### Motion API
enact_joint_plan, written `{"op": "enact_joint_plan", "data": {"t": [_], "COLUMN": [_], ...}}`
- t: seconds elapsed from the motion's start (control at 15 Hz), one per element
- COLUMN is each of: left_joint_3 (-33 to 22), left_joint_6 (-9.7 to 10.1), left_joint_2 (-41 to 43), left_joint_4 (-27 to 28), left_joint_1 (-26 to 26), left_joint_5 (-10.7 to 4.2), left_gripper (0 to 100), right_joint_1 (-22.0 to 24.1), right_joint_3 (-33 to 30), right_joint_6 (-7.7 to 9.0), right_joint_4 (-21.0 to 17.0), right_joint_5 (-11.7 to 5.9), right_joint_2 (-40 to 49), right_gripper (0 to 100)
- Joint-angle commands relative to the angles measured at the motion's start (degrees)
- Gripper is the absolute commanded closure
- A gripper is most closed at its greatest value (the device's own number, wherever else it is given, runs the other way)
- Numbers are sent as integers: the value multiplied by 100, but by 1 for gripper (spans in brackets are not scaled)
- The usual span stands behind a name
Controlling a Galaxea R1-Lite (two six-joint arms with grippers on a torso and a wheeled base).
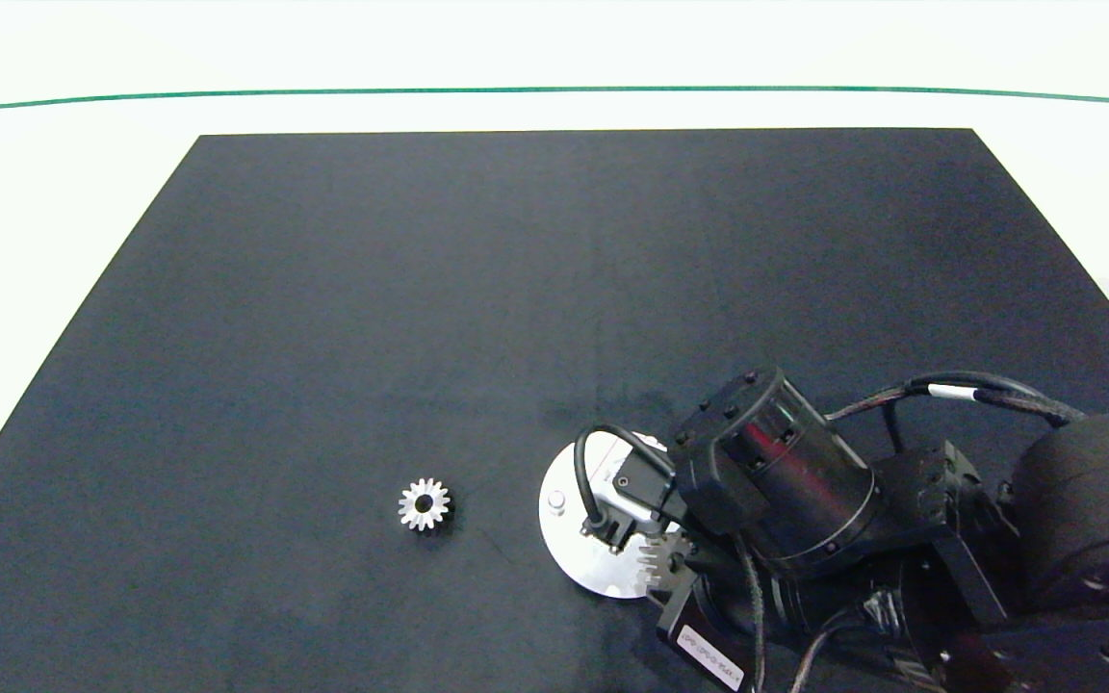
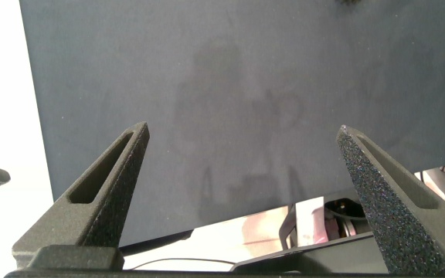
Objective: Install three planetary gears onto the carrier pins
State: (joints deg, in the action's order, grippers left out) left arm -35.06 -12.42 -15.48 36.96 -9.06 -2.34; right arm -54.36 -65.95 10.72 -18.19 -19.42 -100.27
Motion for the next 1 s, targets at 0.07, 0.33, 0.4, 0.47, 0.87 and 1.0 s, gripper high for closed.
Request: {"op": "enact_joint_plan", "data": {"t": [0.07,0.33,0.4,0.47,0.87,1.0], "left_joint_3": [-1,-1,-1,-1,-1,-1], "left_joint_6": [-6,-6,-6,-15,-6,-15], "left_joint_2": [19,10,19,28,54,54], "left_joint_4": [22,22,22,22,22,22], "left_joint_1": [0,0,0,0,-8,-8], "left_joint_5": [-3,-3,-3,-3,-3,-3], "left_gripper": [0,0,0,0,0,0], "right_joint_1": [22,31,39,48,92,110], "right_joint_3": [-190,-287,-278,-269,-269,-269], "right_joint_6": [-17,-17,-26,-26,-17,-17], "right_joint_4": [8,0,0,0,0,0], "right_joint_5": [-9,-9,-9,-9,-9,-9], "right_joint_2": [-81,-107,-107,-116,-160,-160], "right_gripper": [72,72,72,72,0,0]}}
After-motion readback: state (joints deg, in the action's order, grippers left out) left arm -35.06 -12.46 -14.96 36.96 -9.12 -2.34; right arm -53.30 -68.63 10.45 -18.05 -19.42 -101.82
